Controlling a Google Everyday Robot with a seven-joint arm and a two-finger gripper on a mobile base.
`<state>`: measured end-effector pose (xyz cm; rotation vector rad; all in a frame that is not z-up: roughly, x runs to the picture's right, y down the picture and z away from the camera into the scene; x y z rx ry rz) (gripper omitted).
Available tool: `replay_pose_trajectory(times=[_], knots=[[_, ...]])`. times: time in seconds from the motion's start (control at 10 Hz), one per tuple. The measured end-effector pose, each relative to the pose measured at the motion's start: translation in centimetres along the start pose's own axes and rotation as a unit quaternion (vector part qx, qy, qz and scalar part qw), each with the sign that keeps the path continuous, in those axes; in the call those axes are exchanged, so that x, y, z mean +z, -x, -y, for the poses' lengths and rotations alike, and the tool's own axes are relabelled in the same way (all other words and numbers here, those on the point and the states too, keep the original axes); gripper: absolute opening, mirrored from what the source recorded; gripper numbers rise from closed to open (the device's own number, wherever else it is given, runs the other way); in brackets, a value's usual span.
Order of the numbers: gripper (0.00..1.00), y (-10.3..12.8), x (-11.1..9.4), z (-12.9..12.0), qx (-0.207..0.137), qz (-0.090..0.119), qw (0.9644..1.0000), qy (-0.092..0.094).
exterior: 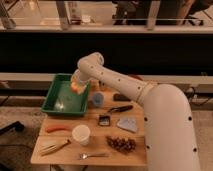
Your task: Place apple in tray
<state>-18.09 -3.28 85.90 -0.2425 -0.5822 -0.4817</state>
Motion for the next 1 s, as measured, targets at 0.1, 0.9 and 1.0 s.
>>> replay_pose_trajectory(times=[0.1,0.9,1.0], knots=[[0.60,0.6,0.2,0.3,-0.007,0.004,1.0000,-0.001],[0.80,1.4,0.4,0.7,-0.025,0.020,0.9995,-0.005],[0.80,1.4,0.5,0.7,-0.025,0.020,0.9995,-0.004]])
